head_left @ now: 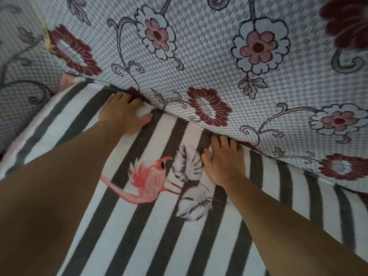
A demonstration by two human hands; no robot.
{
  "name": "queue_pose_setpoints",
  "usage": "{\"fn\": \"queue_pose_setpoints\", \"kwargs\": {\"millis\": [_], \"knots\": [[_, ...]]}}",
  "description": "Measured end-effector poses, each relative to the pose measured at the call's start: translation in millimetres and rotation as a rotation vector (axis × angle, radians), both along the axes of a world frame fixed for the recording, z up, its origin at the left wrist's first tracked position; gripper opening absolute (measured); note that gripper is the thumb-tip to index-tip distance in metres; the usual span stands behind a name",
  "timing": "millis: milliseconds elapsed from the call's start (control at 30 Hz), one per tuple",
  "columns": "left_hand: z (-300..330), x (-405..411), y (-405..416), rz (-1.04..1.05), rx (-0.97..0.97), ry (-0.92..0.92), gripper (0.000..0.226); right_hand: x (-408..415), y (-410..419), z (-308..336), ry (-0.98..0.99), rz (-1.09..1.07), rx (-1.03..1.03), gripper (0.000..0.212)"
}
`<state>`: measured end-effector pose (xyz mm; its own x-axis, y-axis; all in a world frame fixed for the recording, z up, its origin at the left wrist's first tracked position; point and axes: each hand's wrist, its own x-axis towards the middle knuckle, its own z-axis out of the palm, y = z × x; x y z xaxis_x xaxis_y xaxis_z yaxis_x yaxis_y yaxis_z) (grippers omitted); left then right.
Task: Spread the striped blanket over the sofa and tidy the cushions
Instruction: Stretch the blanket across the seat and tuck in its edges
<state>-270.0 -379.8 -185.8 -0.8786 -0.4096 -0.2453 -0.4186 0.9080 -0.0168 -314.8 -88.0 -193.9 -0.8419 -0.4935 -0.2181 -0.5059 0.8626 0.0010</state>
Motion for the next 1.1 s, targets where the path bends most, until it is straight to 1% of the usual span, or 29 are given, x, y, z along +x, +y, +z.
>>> {"fn": "queue_pose_setpoints", "kwargs": {"millis": [100, 133, 167, 233, 267, 333, 400, 467, 533, 633, 700, 733, 767, 800, 867, 900, 967, 1033, 1100], "knots": [[9, -17, -20, 0.083, 0.192, -0.138, 0.057, -1, 0, -1, -0.011, 0.006, 0.006, 0.062], [14, -19, -25, 0.072, 0.182, -0.179, 0.053, -1, 0, -1, -0.022, 0.010, 0.008, 0.061], [16, -19, -28, 0.031, 0.099, -0.187, 0.051, 0, -1, -1, -0.024, 0.013, 0.009, 0.060], [15, -10, -22, -0.013, -0.082, -0.108, 0.053, -1, 0, 1, -0.024, 0.013, 0.002, 0.059], [12, -3, -15, -0.008, -0.117, -0.044, 0.053, -1, 1, 2, -0.023, 0.014, 0.000, 0.059], [2, 6, -8, 0.028, -0.106, 0.041, 0.053, 0, 3, 1, -0.011, 0.026, -0.001, 0.061], [-1, 7, -17, 0.029, -0.037, 0.050, 0.060, -1, 2, -2, -0.008, 0.035, -0.012, 0.063], [1, 2, -32, 0.007, 0.030, 0.019, 0.065, -3, 1, -3, -0.011, 0.021, -0.030, 0.064], [0, -3, -36, -0.008, -0.016, -0.036, 0.065, -1, 3, -5, -0.012, 0.012, -0.039, 0.062], [5, -5, -5, 0.085, -0.155, -0.091, 0.056, -4, 4, -4, -0.073, 0.014, -0.050, 0.056], [11, 1, 27, 0.176, -0.145, -0.113, 0.048, -11, 6, 3, -0.162, 0.039, -0.082, 0.054], [13, 5, 41, 0.183, -0.112, -0.118, 0.049, -14, 12, 8, -0.206, 0.057, -0.100, 0.054], [14, 8, 53, 0.140, -0.079, -0.107, 0.051, -16, 22, 11, -0.204, 0.075, -0.106, 0.054], [15, 11, 66, 0.055, -0.059, -0.092, 0.055, -15, 36, 14, -0.154, 0.077, -0.092, 0.054], [16, 15, 98, -0.118, 0.005, -0.112, 0.071, -9, 63, 17, -0.067, 0.019, -0.032, 0.057], [15, 14, 115, -0.167, 0.038, -0.120, 0.078, -7, 70, 16, -0.078, -0.009, -0.015, 0.059], [10, 11, 150, -0.195, 0.034, -0.164, 0.086, -14, 72, 10, -0.142, -0.039, -0.009, 0.062], [4, 7, 173, -0.218, -0.014, -0.203, 0.084, -19, 70, 4, -0.168, -0.049, -0.014, 0.064], [2, 6, 181, -0.201, -0.037, -0.214, 0.082, -22, 73, -3, -0.169, -0.035, -0.020, 0.065]]}}
